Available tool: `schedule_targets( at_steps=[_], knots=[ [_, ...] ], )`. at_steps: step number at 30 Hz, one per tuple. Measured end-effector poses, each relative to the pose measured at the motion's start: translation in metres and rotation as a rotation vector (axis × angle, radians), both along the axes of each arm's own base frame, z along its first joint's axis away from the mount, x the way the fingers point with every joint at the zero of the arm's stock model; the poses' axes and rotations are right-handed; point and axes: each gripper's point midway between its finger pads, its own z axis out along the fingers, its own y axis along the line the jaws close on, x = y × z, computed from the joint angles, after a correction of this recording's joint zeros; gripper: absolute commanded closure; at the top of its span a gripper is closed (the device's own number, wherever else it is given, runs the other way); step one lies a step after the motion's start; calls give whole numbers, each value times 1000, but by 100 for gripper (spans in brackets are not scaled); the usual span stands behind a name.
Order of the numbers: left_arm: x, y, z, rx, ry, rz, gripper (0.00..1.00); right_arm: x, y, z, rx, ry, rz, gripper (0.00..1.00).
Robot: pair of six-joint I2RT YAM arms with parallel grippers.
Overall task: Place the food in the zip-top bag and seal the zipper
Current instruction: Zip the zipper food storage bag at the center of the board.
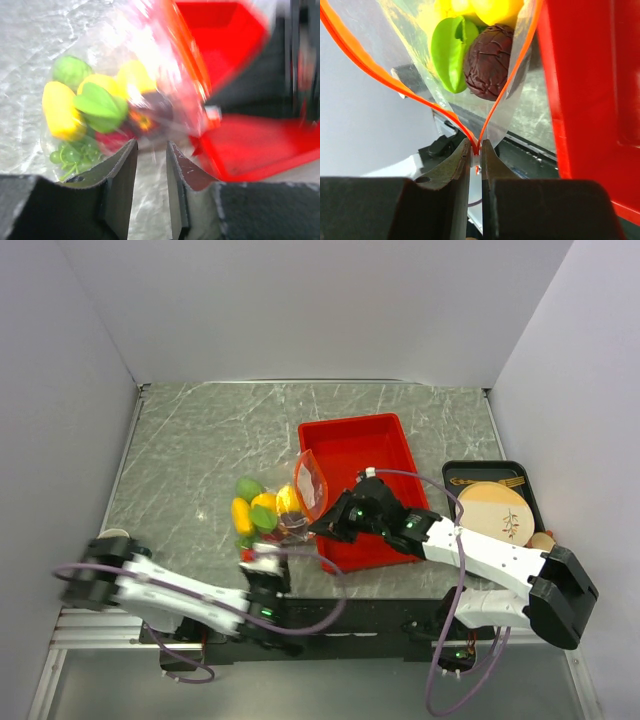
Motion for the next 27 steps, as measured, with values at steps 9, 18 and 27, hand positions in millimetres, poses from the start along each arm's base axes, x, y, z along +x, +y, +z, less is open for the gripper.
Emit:
schedule_targets(
  at_steps=[9, 18, 27],
  knots=[
    [16, 59, 75, -558, 125, -47, 58, -2, -6, -8, -16, 12, -19, 100],
    [63, 27, 70, -424, 169, -149, 56, 2, -7, -8, -23, 2, -36, 100],
    [63, -13, 79, -684, 243, -437, 51, 1, -14, 1, 5, -20, -64, 100]
  ],
)
